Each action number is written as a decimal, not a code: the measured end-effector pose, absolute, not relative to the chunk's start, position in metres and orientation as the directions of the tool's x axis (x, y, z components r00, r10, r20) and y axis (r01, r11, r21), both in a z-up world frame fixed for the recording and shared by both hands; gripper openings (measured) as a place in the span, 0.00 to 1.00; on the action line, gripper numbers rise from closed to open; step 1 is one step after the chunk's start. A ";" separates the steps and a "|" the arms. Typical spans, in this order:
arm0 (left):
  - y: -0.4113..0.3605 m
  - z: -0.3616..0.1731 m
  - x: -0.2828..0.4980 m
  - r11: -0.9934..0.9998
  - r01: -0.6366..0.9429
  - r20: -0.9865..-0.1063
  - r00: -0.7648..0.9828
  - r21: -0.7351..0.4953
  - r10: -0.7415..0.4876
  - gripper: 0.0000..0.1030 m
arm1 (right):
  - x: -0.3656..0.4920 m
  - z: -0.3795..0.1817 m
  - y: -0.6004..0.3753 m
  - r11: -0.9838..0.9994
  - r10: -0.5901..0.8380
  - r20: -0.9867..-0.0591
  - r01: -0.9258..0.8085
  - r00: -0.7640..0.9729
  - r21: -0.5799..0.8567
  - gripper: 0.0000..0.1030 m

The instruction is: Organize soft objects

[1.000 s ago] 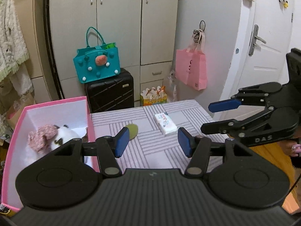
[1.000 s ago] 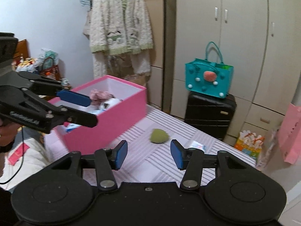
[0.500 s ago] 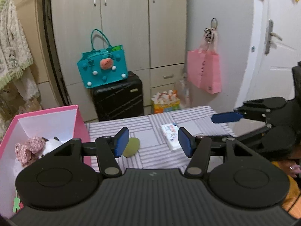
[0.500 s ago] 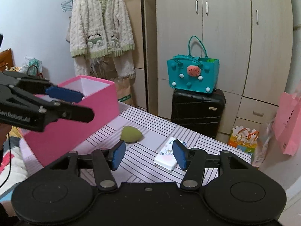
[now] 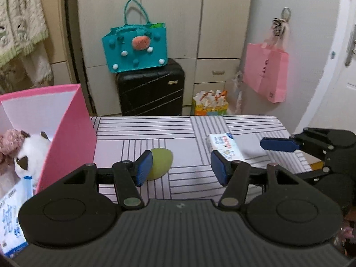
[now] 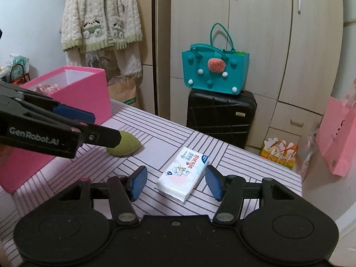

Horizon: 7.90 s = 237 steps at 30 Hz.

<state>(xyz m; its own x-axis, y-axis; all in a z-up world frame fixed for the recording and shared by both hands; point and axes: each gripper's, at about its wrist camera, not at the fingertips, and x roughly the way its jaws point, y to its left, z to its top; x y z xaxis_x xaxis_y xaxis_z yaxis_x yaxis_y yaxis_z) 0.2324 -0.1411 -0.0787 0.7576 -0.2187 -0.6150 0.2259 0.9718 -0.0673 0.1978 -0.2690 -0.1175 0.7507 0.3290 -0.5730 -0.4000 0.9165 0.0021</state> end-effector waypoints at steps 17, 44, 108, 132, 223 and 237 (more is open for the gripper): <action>-0.147 -0.118 0.268 0.994 0.094 -0.643 0.765 0.049 -0.040 0.55 | 0.242 -0.156 -0.264 0.922 0.334 -0.636 -0.382 0.696 0.065 0.63; -0.137 -0.083 0.196 0.960 0.232 -0.589 0.759 -0.155 -0.278 0.38 | 0.200 -0.158 -0.279 0.948 0.312 -0.653 -0.269 0.690 0.169 0.50; 0.117 -0.020 0.149 0.968 0.200 -0.551 0.796 -0.155 -0.252 0.39 | 0.161 -0.008 -0.071 0.781 0.599 -0.532 -0.584 0.599 0.222 0.44; 0.103 -0.042 0.168 0.983 0.153 -0.660 0.728 -0.104 -0.183 0.69 | 0.235 -0.042 -0.027 0.758 0.606 -0.633 -0.592 0.481 0.276 0.58; -0.001 -0.013 -0.019 0.995 0.084 -0.464 0.884 0.044 -0.054 1.00 | -0.069 -0.023 -0.159 0.998 -0.064 -0.516 0.059 0.854 -0.027 1.00; 0.002 -0.014 -0.019 0.996 0.086 -0.469 0.881 0.028 -0.063 1.00 | -0.070 -0.023 -0.159 0.997 -0.072 -0.486 0.062 0.871 -0.036 1.00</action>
<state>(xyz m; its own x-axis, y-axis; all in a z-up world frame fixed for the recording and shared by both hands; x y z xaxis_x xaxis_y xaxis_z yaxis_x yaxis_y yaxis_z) -0.0187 0.0025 -0.0138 0.8810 -0.0626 -0.4690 0.0856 0.9959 0.0277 -0.0704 -0.1588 -0.0233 0.8712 -0.0718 -0.4856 0.0622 0.9974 -0.0360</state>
